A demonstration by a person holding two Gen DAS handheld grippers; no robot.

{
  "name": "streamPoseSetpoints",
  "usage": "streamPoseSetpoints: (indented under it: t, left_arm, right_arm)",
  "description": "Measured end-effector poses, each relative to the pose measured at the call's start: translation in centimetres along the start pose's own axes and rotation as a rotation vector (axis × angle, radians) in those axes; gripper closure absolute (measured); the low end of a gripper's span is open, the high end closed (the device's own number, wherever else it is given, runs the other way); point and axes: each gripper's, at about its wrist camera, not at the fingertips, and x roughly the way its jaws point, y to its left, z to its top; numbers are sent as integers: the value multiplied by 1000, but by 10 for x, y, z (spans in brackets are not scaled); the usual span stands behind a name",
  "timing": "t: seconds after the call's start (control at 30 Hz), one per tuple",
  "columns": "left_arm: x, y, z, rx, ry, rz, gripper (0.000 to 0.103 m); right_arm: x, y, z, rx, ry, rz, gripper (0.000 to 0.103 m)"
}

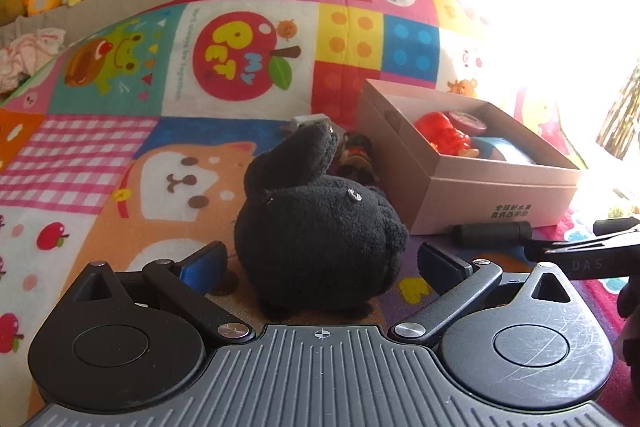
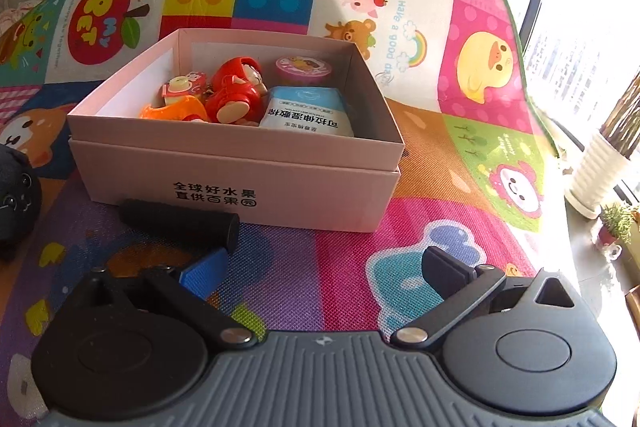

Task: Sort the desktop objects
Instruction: 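Lift the black plush bear off the mat with the left tool, then grasp the black cylinder with the right tool while the left tool holds the plush bear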

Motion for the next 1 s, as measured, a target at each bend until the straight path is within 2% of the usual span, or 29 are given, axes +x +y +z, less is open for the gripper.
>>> streamPoseSetpoints:
  t: [0.07,0.13,0.23,0.33,0.4,0.47,0.5,0.67,0.83,1.0]
  left_arm:
    - [-8,-1,-5,3,-13,-24,0]
    - [-14,-3,-8,15,-27,-44,0]
    - [-15,-3,-8,20,-30,-56,0]
    - [-14,3,-7,-19,-22,-61,0]
    - [-12,6,-7,-39,-14,-66,0]
    - [-11,8,-6,-50,-10,-67,0]
    - [-11,8,-6,-53,-10,-63,0]
    - [-11,5,-4,-49,-15,-10,0]
    - [-4,-12,6,72,-27,42,0]
    - [14,-23,13,148,10,82,0]
  right_arm:
    - [-6,3,3,23,9,86,0]
    - [-4,15,9,24,24,137,0]
    - [11,31,18,35,56,148,0]
    - [22,43,23,58,95,172,0]
    - [24,50,23,53,89,141,6]
    - [23,53,23,31,74,113,25]
    - [22,51,22,34,71,119,28]
    - [6,28,14,63,56,113,28]
    - [-22,0,-2,38,54,164,28]
    - [-55,-29,-17,32,12,180,28]
